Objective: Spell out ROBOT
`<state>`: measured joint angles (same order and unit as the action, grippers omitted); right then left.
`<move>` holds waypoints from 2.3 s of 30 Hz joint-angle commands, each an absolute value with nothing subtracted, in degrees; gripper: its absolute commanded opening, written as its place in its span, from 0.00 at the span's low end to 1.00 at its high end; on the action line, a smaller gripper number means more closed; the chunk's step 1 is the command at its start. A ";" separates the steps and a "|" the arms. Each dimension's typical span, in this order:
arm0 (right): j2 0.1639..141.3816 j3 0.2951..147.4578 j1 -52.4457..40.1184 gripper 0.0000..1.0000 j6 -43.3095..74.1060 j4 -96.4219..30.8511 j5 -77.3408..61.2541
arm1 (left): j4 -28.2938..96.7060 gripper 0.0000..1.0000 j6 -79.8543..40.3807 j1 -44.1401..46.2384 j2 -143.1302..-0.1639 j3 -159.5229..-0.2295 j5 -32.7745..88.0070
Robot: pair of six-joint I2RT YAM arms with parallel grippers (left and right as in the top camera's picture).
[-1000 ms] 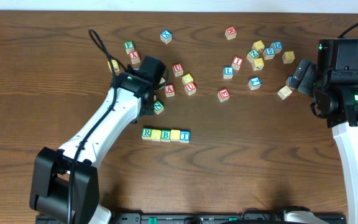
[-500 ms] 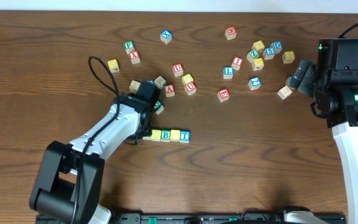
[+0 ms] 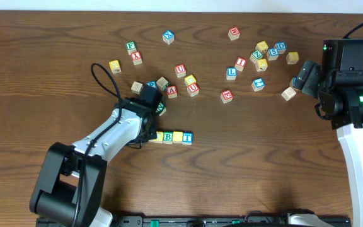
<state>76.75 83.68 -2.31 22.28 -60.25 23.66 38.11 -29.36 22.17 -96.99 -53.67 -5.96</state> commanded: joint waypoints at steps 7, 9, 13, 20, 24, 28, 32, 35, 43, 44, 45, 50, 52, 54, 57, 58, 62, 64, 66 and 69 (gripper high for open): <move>76.62 84.53 -2.13 0.99 21.80 -60.27 24.47 | 35.00 0.08 -26.28 22.20 -96.47 -52.93 -1.98; 76.62 84.53 -2.13 0.99 21.80 -60.25 24.49 | 35.05 0.08 -25.82 22.20 -96.47 -52.93 -1.83; 76.62 84.53 -2.13 0.99 21.80 -60.25 24.47 | 35.03 0.07 -24.05 22.28 -96.47 -52.93 0.82; 76.62 84.53 -2.13 0.99 21.80 -60.25 24.47 | 34.98 0.07 -23.81 24.08 -96.47 -52.93 1.10; 76.62 84.53 -2.13 0.99 21.80 -60.25 24.49 | 34.96 0.07 -23.81 25.71 -96.47 -52.93 1.08; 76.62 84.53 -2.13 0.99 21.80 -60.25 24.47 | 34.59 0.07 -23.83 27.03 -96.47 -52.93 1.08; 76.62 84.53 -2.13 0.99 21.78 -60.27 24.49 | 34.54 0.07 -23.86 27.46 -96.47 -52.93 1.10; 76.62 84.53 -2.13 0.99 21.78 -60.25 24.47 | 34.54 0.07 -23.86 27.46 -96.47 -52.93 1.10; 76.62 84.53 -2.13 0.99 21.80 -60.25 24.47 | 34.15 0.07 -23.86 27.46 -96.47 -52.93 0.99; 76.62 84.53 -2.13 0.99 21.80 -60.27 24.49 | 33.93 0.07 -23.83 27.46 -96.47 -52.93 0.82; 76.62 84.53 -2.13 0.99 21.80 -60.25 24.47 | 33.85 0.07 -23.86 27.44 -96.47 -52.93 0.49; 76.62 84.53 -2.13 0.99 21.80 -60.25 24.47 | 34.24 0.07 -25.80 26.68 -96.47 -52.93 -3.73; 76.62 84.53 -2.13 0.99 21.78 -60.25 24.47 | 34.41 0.07 -25.78 25.71 -96.47 -52.93 -3.62; 76.62 84.53 -2.13 0.99 21.80 -60.25 24.47 | 35.09 0.07 -25.74 25.04 -96.47 -52.93 -3.64; 76.62 84.53 -2.13 0.99 21.80 -60.25 24.49 | 36.29 0.07 -25.43 24.53 -96.47 -52.93 -3.73; 76.62 84.53 -2.13 0.99 21.80 -60.25 24.47 | 36.42 0.07 -25.30 24.49 -96.47 -52.93 -3.79; 76.62 84.53 -2.13 0.99 21.80 -60.25 24.47 | 34.76 0.07 -25.34 24.49 -96.47 -52.95 -4.14; 76.62 84.53 -2.13 0.99 21.80 -60.25 24.47 | 32.86 0.07 -25.30 24.49 -96.47 -53.08 -4.10; 76.62 84.53 -2.13 0.99 21.78 -60.25 24.47 | 30.11 0.07 -22.61 24.49 -96.47 -53.69 -2.85; 76.62 84.53 -2.13 0.99 21.80 -60.29 24.49 | 28.51 0.07 -19.90 24.49 -96.47 -55.31 -1.72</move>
<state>76.75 83.68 -2.31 22.28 -60.25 23.66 29.50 -23.68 24.64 -96.99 -53.39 -2.68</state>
